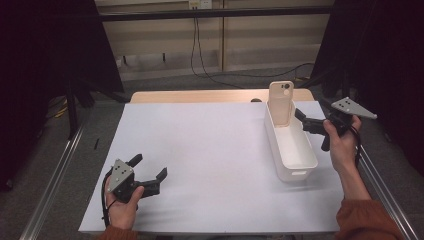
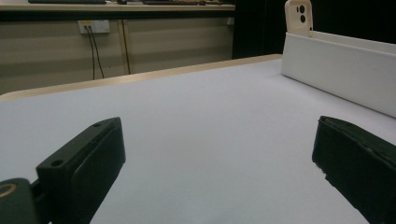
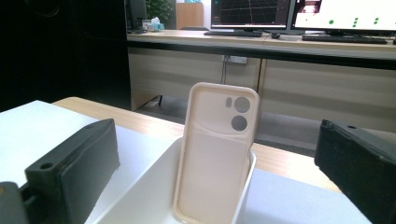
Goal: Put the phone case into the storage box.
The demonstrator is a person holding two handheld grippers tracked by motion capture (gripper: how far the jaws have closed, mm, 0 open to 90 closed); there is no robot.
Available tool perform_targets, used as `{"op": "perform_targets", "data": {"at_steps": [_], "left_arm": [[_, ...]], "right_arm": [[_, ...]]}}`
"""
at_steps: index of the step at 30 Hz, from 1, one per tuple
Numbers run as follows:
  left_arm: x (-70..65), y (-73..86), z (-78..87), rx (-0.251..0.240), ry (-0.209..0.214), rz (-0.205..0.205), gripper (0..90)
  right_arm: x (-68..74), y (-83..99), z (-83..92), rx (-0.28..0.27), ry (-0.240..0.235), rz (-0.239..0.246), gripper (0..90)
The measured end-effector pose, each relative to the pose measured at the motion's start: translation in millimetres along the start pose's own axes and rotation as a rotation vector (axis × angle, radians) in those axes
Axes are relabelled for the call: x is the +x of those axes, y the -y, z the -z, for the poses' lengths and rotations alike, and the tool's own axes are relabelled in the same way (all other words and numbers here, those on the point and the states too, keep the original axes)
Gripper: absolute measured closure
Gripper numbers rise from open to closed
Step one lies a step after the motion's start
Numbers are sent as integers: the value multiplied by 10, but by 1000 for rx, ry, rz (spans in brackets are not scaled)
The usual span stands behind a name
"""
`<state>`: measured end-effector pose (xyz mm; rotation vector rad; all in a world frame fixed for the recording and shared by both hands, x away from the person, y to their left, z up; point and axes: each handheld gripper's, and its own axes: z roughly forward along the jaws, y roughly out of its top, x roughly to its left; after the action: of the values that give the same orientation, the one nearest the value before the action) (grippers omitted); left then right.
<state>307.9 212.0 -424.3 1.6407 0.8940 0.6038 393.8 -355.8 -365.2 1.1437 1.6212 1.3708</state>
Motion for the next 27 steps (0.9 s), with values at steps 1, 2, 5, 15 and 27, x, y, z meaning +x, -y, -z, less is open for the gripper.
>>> {"op": "perform_targets", "data": {"at_steps": [1, 2, 5, 15, 27], "left_arm": [[0, 0, 5, 3, -1, -3, 26], [1, -1, 7, 4, -1, -7, 26], [-7, -1, 15, 4, -3, -5, 26], [-12, -3, 28, -1, -3, -2, 26], [-16, -2, 40, -5, -9, 2, 27]], "right_arm": [[10, 1, 20, -3, -2, 1, 0], [19, 4, 40, -5, -5, 2, 0], [47, 17, 92, -14, -8, 4, 0], [152, 82, 250, -18, -19, 10, 0], [249, 117, 493, -24, -24, 11, 0]]}}
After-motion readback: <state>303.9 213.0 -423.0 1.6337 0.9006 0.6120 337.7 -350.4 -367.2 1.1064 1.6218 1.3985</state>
